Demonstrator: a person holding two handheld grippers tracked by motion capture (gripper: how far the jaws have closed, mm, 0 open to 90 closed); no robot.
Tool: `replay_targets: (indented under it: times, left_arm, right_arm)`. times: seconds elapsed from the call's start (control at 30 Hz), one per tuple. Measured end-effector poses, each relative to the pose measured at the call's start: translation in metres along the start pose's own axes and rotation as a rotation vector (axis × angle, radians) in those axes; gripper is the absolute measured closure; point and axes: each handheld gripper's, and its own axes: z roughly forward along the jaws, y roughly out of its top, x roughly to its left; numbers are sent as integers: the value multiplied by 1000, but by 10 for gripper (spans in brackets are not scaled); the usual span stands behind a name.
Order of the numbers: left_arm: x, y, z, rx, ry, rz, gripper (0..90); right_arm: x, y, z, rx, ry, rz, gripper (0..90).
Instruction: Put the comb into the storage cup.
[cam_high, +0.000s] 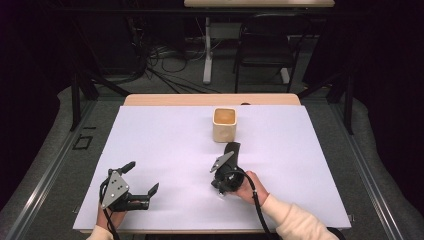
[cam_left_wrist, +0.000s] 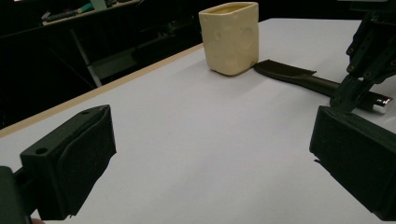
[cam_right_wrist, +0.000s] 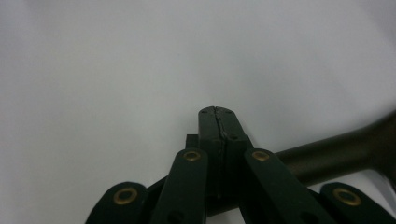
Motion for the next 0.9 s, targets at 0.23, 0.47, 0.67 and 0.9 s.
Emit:
replay_targets:
  times: [0.23, 0.47, 0.67, 0.9]
  left_arm:
    - [0, 0, 1, -1, 0, 0, 4]
    - [-1, 0, 1, 4, 1, -1, 4]
    - [-1, 0, 1, 5, -2, -2, 4]
    - [-1, 0, 1, 7, -2, 2, 4]
  right_arm:
    - [-5, -19, -19, 23, -17, 20, 900]
    - [-12, -39, -34, 45, -48, 53, 900]
    - [-20, -48, -43, 41, -80, 73, 900]
    - [-32, -55, -49, 45, -120, 91, 900]
